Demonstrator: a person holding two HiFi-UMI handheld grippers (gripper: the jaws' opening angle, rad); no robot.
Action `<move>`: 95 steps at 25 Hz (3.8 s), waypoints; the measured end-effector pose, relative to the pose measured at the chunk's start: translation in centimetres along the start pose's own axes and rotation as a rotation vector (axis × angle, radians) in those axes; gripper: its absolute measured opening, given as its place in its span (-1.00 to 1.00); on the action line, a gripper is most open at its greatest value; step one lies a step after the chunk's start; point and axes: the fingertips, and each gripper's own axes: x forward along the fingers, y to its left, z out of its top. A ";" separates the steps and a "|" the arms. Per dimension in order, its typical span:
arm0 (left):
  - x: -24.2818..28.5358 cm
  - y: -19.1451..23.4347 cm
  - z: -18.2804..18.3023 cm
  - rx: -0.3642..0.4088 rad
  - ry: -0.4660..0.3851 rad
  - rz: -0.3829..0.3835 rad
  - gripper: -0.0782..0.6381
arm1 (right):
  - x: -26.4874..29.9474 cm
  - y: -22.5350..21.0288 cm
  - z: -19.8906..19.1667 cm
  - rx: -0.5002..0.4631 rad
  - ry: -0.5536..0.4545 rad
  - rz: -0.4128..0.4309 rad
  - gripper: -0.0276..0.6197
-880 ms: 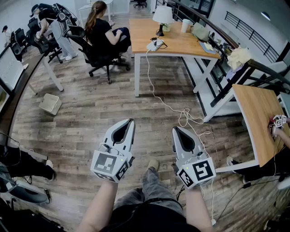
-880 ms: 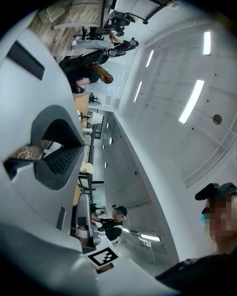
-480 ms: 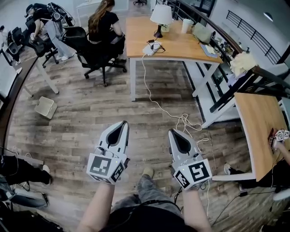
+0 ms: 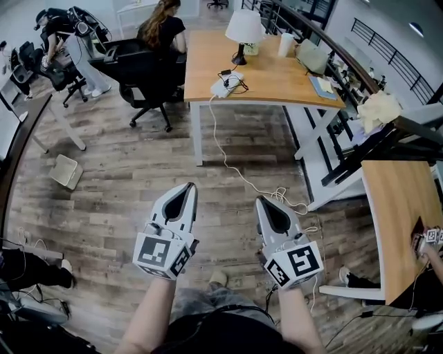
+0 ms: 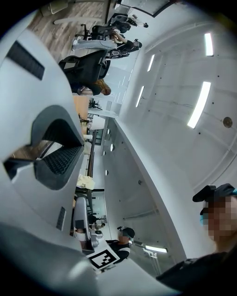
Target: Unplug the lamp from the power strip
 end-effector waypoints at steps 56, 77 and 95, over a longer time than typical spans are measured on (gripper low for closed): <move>33.4 19.3 -4.1 -0.067 0.094 -0.134 -0.79 | 33.9 -17.8 -4.8 0.094 0.117 -0.001 -0.89; 43.7 23.6 -7.8 -0.050 0.176 -0.211 -0.79 | 46.1 -24.4 -7.4 0.133 0.154 -0.025 -0.89; 51.0 25.5 -12.7 0.056 0.315 -0.284 -0.79 | 52.3 -30.3 -12.6 0.206 0.278 -0.160 -0.72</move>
